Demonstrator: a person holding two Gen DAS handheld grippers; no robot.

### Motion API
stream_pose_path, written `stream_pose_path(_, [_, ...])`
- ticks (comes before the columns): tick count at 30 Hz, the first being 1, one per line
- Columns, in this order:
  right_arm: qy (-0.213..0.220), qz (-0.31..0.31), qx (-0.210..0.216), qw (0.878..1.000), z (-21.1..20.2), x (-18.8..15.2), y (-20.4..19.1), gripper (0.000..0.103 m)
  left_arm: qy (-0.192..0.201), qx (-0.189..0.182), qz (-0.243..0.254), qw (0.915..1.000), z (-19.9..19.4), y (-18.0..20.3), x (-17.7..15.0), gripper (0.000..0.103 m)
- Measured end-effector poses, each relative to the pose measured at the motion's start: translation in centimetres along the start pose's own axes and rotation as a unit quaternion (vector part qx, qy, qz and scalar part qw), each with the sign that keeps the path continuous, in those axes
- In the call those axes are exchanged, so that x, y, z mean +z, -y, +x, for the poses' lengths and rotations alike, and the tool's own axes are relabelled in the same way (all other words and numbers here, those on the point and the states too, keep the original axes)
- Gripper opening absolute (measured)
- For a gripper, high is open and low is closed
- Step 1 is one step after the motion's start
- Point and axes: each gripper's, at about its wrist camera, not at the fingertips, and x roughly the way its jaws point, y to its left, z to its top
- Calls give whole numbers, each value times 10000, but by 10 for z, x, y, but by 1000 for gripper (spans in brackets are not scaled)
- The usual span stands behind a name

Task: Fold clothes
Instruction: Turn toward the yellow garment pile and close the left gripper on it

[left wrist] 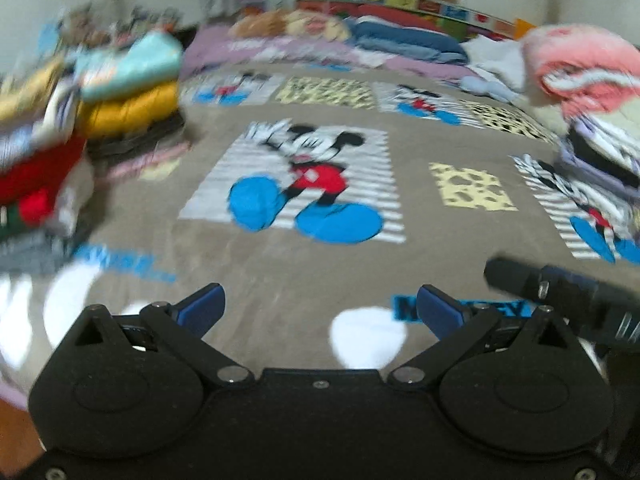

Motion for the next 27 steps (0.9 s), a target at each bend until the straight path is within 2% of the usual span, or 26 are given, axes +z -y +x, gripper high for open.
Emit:
stream_pose_path(2, [-160, -196, 195, 9995, 16, -11, -1, 103, -58, 0, -469, 9989, 4, -25, -3, 103])
stream_pose_path(5, [-409, -564, 477, 9964, 34, -35, -4, 103, 143, 155, -1062, 9941, 3, -64, -6, 103])
stream_pose_path(6, [-517, -674, 557, 9948, 39, -43, -5, 103, 281, 227, -1170, 9925, 3, -75, -6, 103])
stream_pose_path(8, [-657, -970, 742, 9903, 45, -58, -7, 103, 841, 474, -1300, 9868, -4, -98, -9, 103])
stream_pose_path(10, [-716, -1281, 852, 9855, 51, -68, -11, 103, 835, 660, -1336, 9853, -4, -122, -4, 103])
stream_pose_path(11, [-746, -1388, 853, 9838, 55, -71, -13, 103, 774, 627, -1382, 9854, -4, -135, -1, 103])
stream_pose_path(13, [-800, -1312, 950, 9836, 62, -73, -8, 103, 764, 633, -1508, 9836, -7, -162, 8, 103])
stream_pose_path(17, [-833, -921, 1041, 9868, 75, -75, 10, 103, 1239, 967, -1526, 9757, -28, -198, 39, 103])
stream_pose_path(22, [-867, -476, 1157, 9883, 90, -78, 33, 103, 1776, 1517, -1449, 9615, -49, -232, 106, 103])
stream_pose_path(27, [-822, -695, 1197, 9870, 96, -85, 33, 103, 1708, 2020, -1169, 9573, -36, -265, 161, 101])
